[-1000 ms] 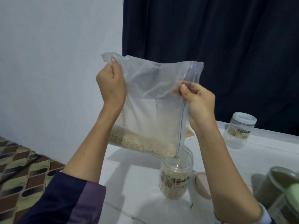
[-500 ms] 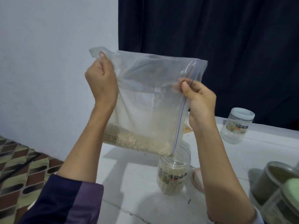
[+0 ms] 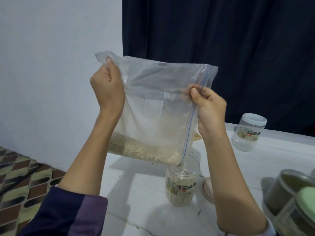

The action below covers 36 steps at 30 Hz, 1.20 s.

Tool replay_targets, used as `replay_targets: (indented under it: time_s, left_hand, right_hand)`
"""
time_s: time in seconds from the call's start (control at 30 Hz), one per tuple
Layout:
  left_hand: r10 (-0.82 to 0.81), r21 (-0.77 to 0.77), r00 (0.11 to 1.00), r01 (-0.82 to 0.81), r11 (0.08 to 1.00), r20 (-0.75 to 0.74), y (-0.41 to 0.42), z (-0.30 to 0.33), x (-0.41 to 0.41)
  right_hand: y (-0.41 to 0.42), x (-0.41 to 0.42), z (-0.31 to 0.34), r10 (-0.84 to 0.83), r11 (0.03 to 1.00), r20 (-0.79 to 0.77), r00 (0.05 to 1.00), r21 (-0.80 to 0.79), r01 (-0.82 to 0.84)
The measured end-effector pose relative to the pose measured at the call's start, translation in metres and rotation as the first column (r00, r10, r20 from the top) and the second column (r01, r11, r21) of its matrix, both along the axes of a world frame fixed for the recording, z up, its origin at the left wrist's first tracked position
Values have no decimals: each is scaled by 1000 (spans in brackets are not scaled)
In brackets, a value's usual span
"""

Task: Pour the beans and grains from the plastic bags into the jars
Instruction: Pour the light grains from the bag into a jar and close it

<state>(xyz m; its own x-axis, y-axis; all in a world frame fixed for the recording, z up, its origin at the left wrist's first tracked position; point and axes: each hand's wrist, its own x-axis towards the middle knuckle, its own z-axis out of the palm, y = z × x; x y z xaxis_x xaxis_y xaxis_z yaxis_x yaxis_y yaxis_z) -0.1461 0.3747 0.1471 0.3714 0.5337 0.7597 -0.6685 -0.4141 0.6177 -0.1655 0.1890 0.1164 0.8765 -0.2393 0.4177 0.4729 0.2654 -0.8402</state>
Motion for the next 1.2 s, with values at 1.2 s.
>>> replay_targets:
  time_s: [1.2]
  left_hand:
    - [-6,87,1000,6,996,0,-2,6,-3]
  right_hand:
    - [-9,4,0,15,999,27,1000,-52,-14]
